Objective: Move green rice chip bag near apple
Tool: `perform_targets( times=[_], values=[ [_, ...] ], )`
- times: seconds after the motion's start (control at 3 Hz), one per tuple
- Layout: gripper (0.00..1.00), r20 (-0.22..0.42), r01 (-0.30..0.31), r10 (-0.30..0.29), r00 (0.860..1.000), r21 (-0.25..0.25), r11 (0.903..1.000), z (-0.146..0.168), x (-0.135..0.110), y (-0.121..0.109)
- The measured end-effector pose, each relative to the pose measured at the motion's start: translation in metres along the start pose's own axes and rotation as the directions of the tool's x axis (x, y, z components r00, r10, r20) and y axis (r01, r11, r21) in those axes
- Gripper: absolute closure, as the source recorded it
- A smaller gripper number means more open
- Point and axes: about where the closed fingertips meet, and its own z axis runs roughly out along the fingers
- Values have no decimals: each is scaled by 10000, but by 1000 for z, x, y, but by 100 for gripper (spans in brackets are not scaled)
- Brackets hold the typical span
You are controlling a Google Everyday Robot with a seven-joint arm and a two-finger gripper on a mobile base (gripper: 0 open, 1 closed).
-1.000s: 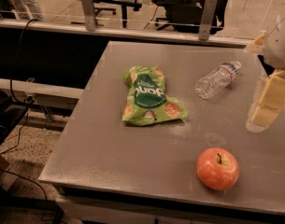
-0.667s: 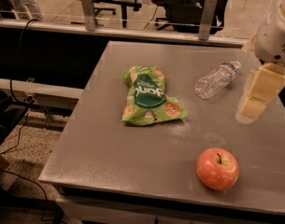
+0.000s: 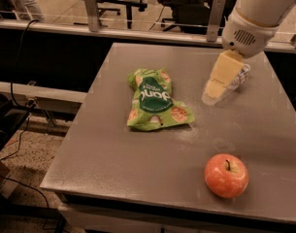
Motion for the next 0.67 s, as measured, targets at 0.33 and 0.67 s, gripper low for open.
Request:
perform_targets(
  times=[0.33,0.67],
  values=[
    [0,138,-904,908,9958,-247,9956,23,-31,-7],
    [0,201,-1499,1507,9884,-367,9880,41,-59,-6]
  ],
)
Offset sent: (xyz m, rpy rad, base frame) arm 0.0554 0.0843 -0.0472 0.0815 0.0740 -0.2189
